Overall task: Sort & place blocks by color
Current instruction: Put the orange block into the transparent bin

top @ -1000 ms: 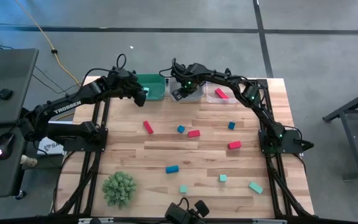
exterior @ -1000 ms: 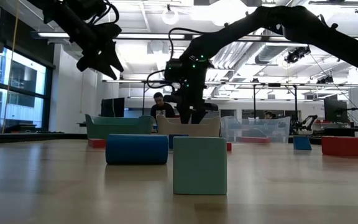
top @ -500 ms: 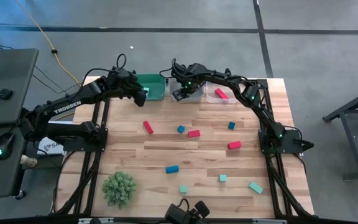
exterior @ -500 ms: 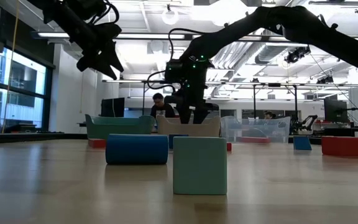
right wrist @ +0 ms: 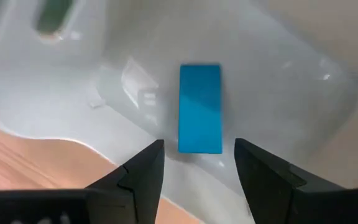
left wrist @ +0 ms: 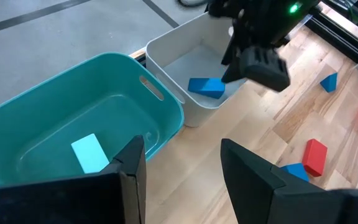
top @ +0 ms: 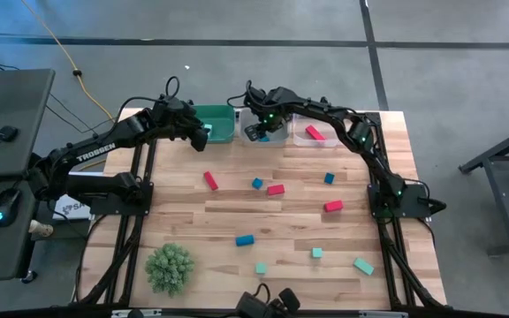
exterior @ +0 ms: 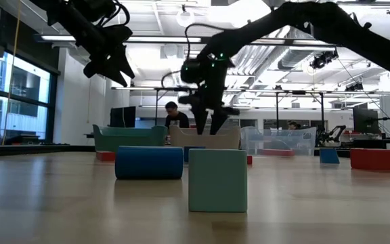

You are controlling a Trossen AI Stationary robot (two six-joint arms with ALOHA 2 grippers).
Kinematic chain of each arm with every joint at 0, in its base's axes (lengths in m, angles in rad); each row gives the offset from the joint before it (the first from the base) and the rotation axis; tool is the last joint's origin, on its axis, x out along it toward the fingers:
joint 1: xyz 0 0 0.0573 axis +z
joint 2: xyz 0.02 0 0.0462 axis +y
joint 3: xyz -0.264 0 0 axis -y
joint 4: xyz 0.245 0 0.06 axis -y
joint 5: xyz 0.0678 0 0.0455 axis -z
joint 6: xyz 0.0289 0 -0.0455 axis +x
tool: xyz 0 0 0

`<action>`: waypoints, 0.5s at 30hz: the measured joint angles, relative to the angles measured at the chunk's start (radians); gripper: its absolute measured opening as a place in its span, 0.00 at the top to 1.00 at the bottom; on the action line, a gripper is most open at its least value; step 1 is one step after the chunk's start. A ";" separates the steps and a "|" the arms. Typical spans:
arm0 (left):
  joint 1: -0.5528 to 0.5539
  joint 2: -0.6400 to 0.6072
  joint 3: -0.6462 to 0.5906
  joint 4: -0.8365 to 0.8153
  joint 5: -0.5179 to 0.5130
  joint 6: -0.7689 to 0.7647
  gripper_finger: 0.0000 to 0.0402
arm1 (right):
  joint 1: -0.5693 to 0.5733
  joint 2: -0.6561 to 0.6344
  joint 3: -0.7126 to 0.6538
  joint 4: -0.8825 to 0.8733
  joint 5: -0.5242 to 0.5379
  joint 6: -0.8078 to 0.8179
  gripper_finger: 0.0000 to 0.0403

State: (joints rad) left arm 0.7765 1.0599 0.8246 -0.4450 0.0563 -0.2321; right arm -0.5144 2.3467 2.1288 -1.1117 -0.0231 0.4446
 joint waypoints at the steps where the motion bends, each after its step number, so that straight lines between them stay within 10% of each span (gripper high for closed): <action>1: 0.000 0.000 0.000 0.000 0.000 0.000 0.67 | 0.000 -0.007 0.000 0.001 0.009 0.000 0.54; 15: 0.000 0.000 0.000 0.000 0.000 0.000 0.67 | 0.065 -0.145 0.000 -0.061 0.025 0.051 0.54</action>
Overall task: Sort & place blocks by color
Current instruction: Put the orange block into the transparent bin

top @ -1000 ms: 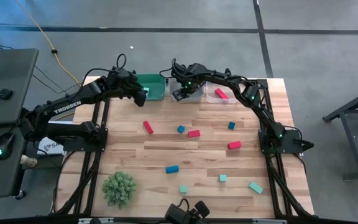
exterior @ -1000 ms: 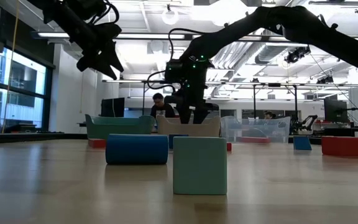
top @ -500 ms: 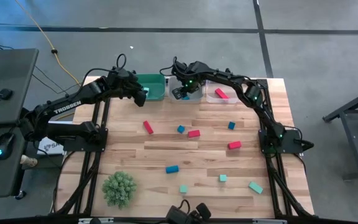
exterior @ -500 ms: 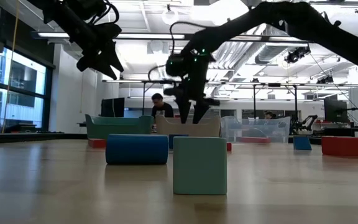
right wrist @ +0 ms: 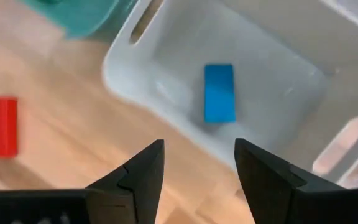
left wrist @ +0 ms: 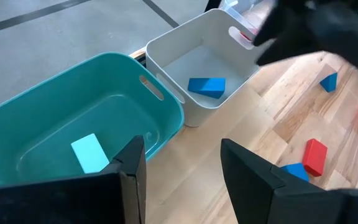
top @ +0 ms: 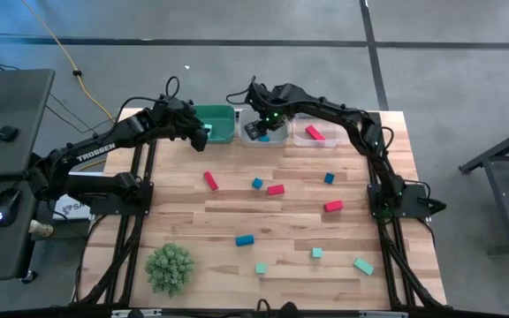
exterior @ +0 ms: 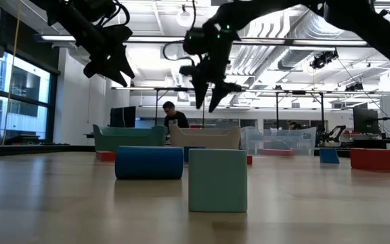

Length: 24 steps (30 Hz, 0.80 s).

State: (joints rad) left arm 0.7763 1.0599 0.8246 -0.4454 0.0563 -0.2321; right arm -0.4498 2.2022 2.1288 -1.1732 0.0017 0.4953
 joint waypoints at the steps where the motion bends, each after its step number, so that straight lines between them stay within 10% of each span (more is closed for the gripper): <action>1: 0.000 0.000 0.000 0.000 0.000 0.000 0.67 | 0.013 -0.005 0.000 -0.012 0.005 -0.003 0.54; 24: 0.000 0.000 0.000 -0.007 0.000 0.000 0.67 | 0.275 -0.018 -0.002 -0.400 0.152 -0.135 0.54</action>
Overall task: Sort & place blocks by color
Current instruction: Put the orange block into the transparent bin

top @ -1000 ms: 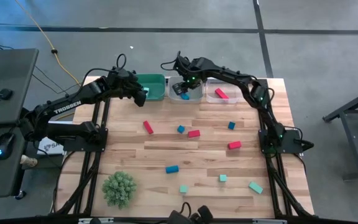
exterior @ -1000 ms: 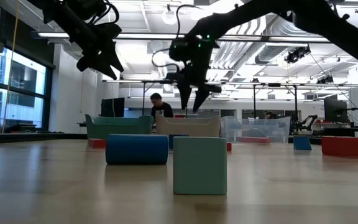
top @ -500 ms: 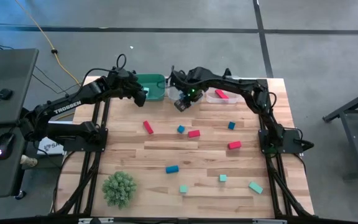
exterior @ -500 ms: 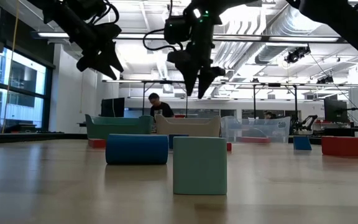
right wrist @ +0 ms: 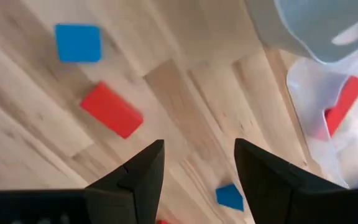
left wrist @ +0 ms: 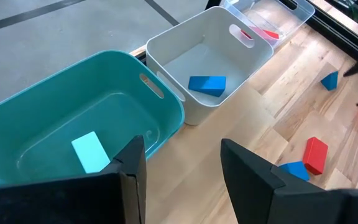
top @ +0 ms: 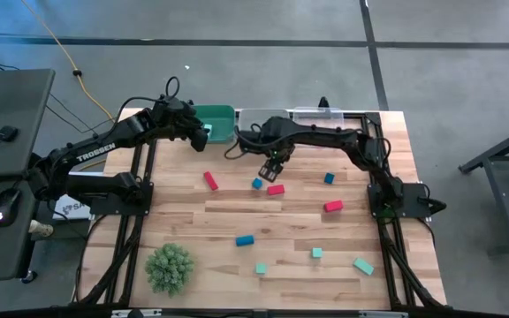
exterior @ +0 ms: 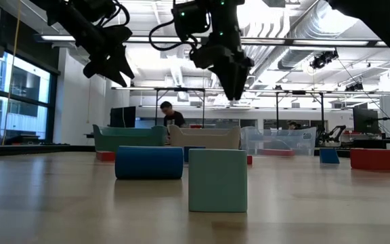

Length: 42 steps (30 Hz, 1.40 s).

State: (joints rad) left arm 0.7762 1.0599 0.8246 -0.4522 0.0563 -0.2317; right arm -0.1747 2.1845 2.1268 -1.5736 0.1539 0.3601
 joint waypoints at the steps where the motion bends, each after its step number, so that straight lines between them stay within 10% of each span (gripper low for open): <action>1: 0.000 0.000 0.000 0.000 0.000 0.000 0.67 | 0.009 0.000 -0.005 0.004 -0.005 -0.012 0.54; 13: 0.000 0.000 0.000 0.000 0.000 0.000 0.67 | 0.091 -0.065 -0.233 0.003 -0.007 -0.013 0.54; 26: 0.000 0.000 0.000 0.001 0.000 0.001 0.67 | 0.097 -0.441 -0.715 0.106 -0.034 0.325 0.54; 42: 0.000 0.000 0.000 0.001 0.000 0.026 0.67 | 0.079 -0.735 -0.941 0.161 -0.011 0.483 0.54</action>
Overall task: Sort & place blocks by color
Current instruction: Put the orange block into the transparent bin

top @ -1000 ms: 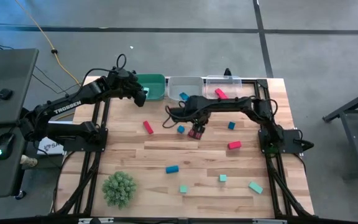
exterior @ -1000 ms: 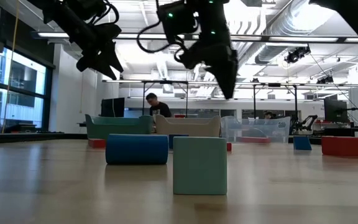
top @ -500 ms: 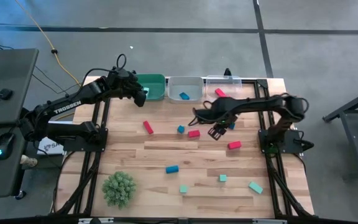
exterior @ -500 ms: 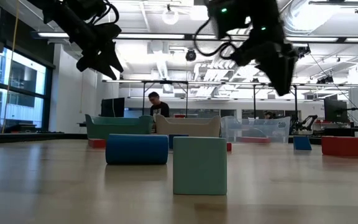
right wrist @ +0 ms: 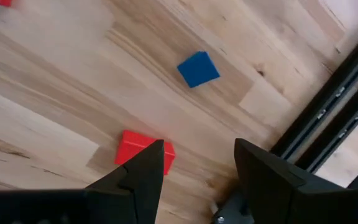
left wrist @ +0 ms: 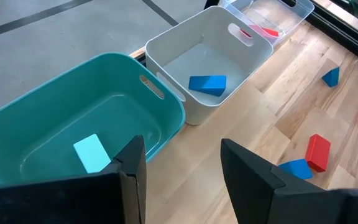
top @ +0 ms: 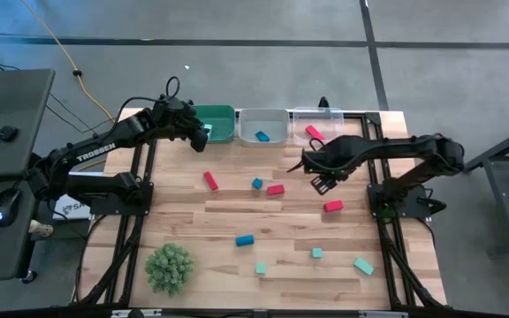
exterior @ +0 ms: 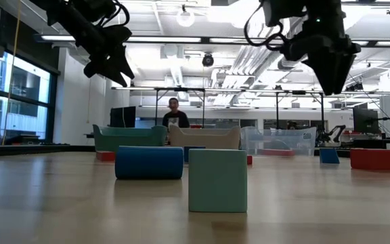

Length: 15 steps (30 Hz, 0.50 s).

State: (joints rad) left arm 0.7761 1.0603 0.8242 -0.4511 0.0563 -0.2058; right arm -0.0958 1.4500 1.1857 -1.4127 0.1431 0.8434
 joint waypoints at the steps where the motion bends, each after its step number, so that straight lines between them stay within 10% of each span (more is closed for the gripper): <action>1: 0.000 0.000 0.000 0.000 0.000 0.000 0.67 | -0.009 -0.009 -0.011 0.003 -0.001 -0.008 0.54; 15: 0.000 0.000 0.000 0.000 0.000 -0.026 0.67 | -0.079 -0.098 -0.178 0.162 -0.217 -0.187 0.54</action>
State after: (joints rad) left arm 0.7764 1.0603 0.8242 -0.4511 0.0563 -0.2317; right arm -0.1745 1.3518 1.0075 -1.2503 -0.0735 0.6561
